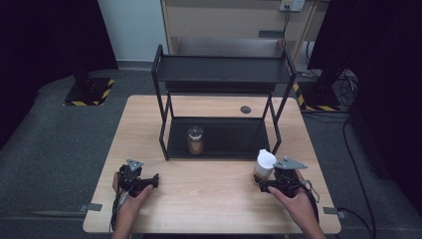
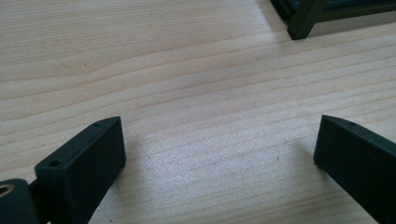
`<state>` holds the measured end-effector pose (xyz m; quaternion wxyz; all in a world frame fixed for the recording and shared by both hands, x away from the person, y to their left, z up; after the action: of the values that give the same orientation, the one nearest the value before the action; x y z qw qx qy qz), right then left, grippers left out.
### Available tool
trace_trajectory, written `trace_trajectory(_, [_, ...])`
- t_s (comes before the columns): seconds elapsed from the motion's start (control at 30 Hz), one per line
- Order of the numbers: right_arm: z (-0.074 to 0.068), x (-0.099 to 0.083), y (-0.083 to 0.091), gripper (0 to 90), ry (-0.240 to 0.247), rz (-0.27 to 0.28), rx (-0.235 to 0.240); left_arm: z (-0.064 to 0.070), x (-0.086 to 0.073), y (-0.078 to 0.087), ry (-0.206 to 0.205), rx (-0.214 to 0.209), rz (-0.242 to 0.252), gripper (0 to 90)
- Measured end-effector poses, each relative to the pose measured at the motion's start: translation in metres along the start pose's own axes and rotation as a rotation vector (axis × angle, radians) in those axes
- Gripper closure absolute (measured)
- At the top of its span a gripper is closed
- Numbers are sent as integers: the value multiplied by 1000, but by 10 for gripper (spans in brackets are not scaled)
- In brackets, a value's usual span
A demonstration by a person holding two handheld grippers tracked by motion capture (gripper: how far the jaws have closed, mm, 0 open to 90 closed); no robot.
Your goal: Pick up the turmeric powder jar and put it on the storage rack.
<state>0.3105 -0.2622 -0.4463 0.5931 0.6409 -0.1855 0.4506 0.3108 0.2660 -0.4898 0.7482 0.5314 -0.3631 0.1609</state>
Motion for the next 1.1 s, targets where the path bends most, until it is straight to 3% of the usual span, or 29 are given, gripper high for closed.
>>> trace_trajectory(0.53, [-7, 10, -8, 160, 3, -3, -14, 0, 0, 0, 0, 0, 0, 8])
trace_trajectory(1.1, [-12, 13, -11, 311, 7, 17, -45, 0, 0, 0, -1, -1, -1, 8])
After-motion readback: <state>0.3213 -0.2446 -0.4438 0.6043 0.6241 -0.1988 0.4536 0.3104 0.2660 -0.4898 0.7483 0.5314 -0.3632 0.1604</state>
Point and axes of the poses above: each handheld gripper's, and its own axes: y roughly backward along the jaws, x roughly out of its top, z roughly to its right, the point moved 7 cm from there along -y, roughly forward along the jaws, and after that the axes turned 14 degrees about -x, right-handed, at the moved point
